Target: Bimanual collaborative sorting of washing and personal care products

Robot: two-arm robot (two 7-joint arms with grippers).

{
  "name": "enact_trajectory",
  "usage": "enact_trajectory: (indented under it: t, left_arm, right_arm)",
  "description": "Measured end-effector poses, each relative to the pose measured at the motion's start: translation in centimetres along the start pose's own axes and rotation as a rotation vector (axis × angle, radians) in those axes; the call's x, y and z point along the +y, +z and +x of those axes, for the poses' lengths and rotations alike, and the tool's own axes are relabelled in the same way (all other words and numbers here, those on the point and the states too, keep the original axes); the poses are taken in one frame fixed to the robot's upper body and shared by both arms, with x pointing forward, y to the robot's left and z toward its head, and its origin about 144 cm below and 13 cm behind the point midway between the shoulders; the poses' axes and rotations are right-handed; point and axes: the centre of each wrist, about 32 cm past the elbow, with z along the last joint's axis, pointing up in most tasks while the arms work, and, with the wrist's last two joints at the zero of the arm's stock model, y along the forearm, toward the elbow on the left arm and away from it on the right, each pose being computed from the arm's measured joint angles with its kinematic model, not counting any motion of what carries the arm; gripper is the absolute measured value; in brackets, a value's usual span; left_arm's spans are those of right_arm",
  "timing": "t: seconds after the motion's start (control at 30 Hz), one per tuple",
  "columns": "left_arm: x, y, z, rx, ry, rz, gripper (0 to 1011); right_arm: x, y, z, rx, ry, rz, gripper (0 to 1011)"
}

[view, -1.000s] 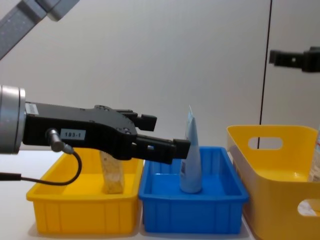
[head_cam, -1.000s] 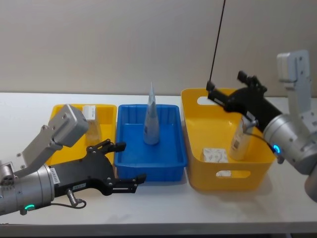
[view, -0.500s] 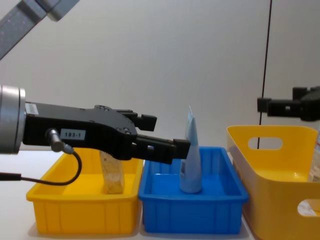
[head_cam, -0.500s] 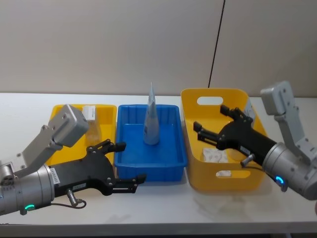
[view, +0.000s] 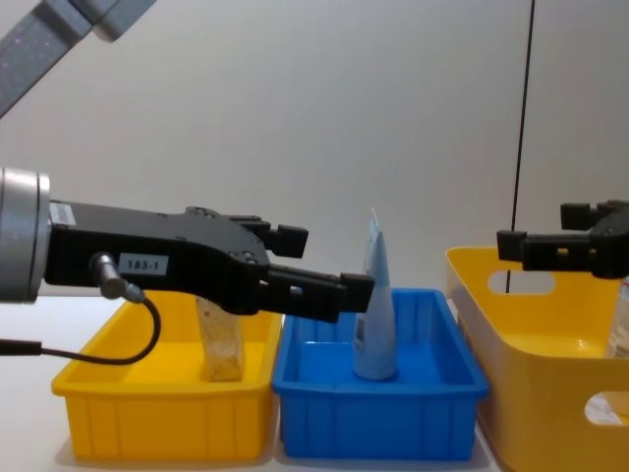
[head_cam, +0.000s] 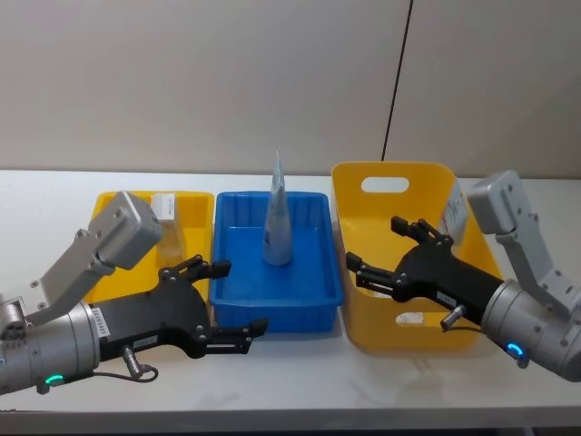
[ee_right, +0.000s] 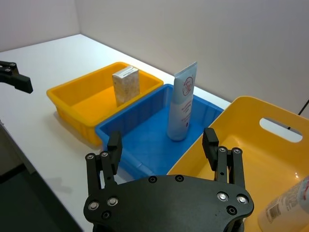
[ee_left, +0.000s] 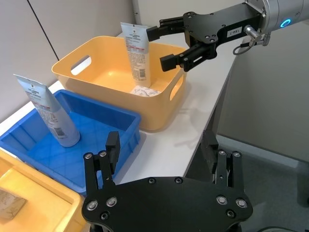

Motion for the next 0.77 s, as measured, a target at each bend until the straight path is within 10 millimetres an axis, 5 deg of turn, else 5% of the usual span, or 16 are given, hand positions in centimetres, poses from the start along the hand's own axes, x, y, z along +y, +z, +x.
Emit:
enact_trajectory:
  t: [0.77]
  left_arm:
    - [0.0,0.0,0.0,0.0,0.0,0.0,1002]
  right_arm:
    - [-0.25,-0.39,0.05,-0.004,0.034,-0.016,1000]
